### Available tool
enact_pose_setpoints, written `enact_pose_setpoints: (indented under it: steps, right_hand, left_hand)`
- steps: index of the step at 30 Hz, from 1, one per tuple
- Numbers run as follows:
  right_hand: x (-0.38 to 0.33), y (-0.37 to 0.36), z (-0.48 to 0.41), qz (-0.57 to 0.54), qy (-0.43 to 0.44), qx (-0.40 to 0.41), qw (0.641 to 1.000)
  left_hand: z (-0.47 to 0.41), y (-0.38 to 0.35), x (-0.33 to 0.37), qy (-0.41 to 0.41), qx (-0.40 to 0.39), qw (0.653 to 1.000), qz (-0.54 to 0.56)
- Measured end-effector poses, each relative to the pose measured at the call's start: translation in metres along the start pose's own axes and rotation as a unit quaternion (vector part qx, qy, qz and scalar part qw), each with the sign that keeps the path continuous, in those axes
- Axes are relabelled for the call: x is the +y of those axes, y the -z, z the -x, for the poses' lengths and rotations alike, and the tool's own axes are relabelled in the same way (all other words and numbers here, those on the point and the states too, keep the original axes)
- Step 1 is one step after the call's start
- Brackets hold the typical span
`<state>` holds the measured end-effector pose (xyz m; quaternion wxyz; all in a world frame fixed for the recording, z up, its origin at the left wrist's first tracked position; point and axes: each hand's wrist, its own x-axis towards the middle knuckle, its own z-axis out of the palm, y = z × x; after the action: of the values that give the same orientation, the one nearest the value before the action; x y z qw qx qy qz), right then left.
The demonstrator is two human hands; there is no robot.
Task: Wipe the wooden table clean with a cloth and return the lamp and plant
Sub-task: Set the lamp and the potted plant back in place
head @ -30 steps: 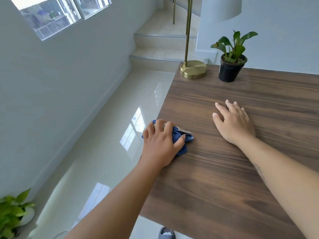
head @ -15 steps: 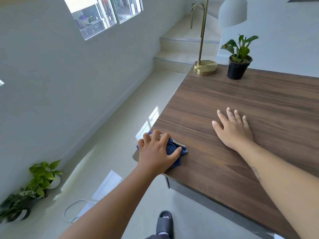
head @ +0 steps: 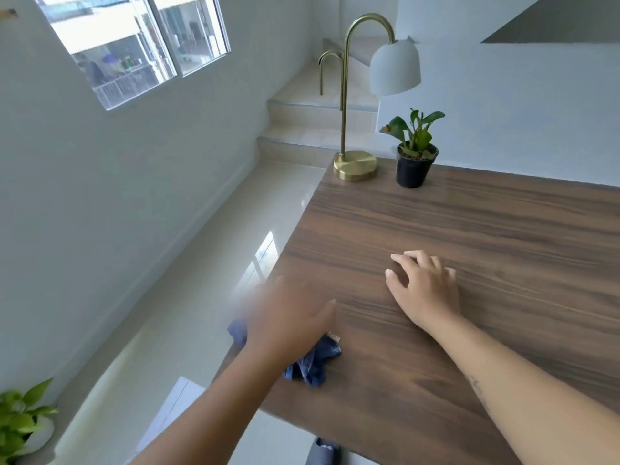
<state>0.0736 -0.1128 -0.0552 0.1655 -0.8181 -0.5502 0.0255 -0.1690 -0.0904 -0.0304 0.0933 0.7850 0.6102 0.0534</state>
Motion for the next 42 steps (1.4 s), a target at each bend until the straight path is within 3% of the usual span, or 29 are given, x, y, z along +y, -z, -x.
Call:
enact_pose_setpoints:
  steps: [8, 11, 14, 20, 24, 30, 42]
  right_hand:
    - [-0.004, 0.016, -0.091, -0.085, -0.113, 0.051, 0.989]
    - [-0.003, 0.015, -0.121, -0.100, -0.138, 0.080, 0.982]
    - [0.000, 0.011, -0.147, -0.123, -0.158, 0.096, 0.975]
    - [0.007, -0.001, -0.191, -0.181, -0.196, 0.101, 0.958]
    - [0.009, -0.011, -0.212, -0.183, -0.180, 0.148, 0.955]
    - [0.015, -0.025, -0.230, -0.297, -0.132, 0.237, 0.915]
    - [0.026, -0.017, -0.226, -0.351, -0.173, 0.258, 0.884]
  left_hand:
    - [-0.134, 0.026, 0.034, -0.099, 0.039, 0.986, 0.129]
    - [-0.194, 0.019, 0.046, -0.119, 0.015, 0.979, 0.167]
    - [-0.245, 0.007, 0.060, -0.135, -0.032, 0.979, 0.148]
    - [-0.313, -0.015, 0.082, -0.150, -0.033, 0.983, 0.100]
    - [-0.343, -0.026, 0.086, -0.152, -0.046, 0.983, 0.093]
    - [-0.367, -0.035, 0.088, -0.138, -0.039, 0.980, 0.135]
    - [-0.350, -0.033, 0.097, -0.120, -0.027, 0.982, 0.146]
